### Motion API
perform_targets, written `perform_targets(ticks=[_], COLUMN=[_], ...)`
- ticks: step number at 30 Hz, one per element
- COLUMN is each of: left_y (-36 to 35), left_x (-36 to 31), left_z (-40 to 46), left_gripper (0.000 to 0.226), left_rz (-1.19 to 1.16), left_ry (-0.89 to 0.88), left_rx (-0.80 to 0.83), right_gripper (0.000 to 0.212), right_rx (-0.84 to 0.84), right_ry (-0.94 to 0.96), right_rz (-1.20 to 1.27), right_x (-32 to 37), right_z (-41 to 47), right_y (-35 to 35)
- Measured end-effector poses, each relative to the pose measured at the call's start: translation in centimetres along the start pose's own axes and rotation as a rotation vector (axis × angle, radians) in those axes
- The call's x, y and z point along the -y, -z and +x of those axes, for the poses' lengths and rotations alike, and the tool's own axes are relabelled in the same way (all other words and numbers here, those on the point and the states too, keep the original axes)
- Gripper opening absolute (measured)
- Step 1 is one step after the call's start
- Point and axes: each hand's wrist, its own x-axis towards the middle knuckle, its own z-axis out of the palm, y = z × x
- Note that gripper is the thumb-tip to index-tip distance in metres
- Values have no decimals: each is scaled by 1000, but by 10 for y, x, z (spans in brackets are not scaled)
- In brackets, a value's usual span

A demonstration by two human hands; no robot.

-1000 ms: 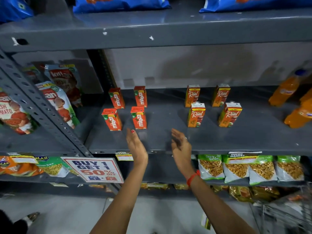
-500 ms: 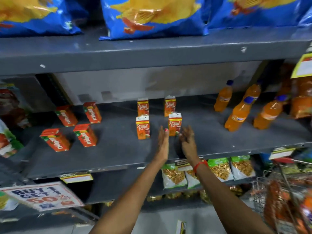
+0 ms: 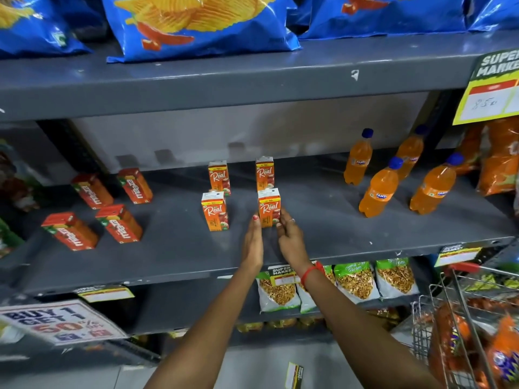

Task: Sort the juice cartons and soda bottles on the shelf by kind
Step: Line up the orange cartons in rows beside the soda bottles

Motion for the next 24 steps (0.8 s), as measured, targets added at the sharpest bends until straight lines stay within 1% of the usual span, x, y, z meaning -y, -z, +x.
perform_targets(ticks=[2,4,7,10,12,14,16,18,21,22,23,24], left_y=[-1,-1,0,-1,0,-1,-2,-5,-20,-30,-43,-58], left_x=[-1,-2,-4,-7,-8,-10,-10,-7,-6,-5,-5,-6], left_z=[1,1,0,-3,-3,-3,-7,-16,-36,-41,-45,-49], left_gripper=[35,37,27,25,27,38,46,47,39,36,34,32], left_rz=[-5,3,13,42,54,84,99,139,203,200,198,196], left_ry=[4,19,16,10,25,14,7,-71,-342,-406,-434,-443], left_rx=[-15,-6,21,36,29,26,-9,-131,-386,-411,-388,-320], right_gripper=[44,44,45,46,48,52,57,58,55,53,51,50], right_rx=[13,18,30,48,68,93,66,-49,-331,-443,-548,-642], right_ry=[-26,-35,-30,-36,-43,-63,-87,-74,-41,-32,-18,-3], right_rz=[-2,-6,-10,-9,-5,24,75,146,313,346,356,345], right_x=[0,1,5,7,8,7,4,0,-9,-13,-16,-19], right_z=[0,0,-2,-3,-3,-4,-8,-14,-23,-25,-25,-24], right_y=[0,0,2,4,5,7,12,23,56,71,88,106])
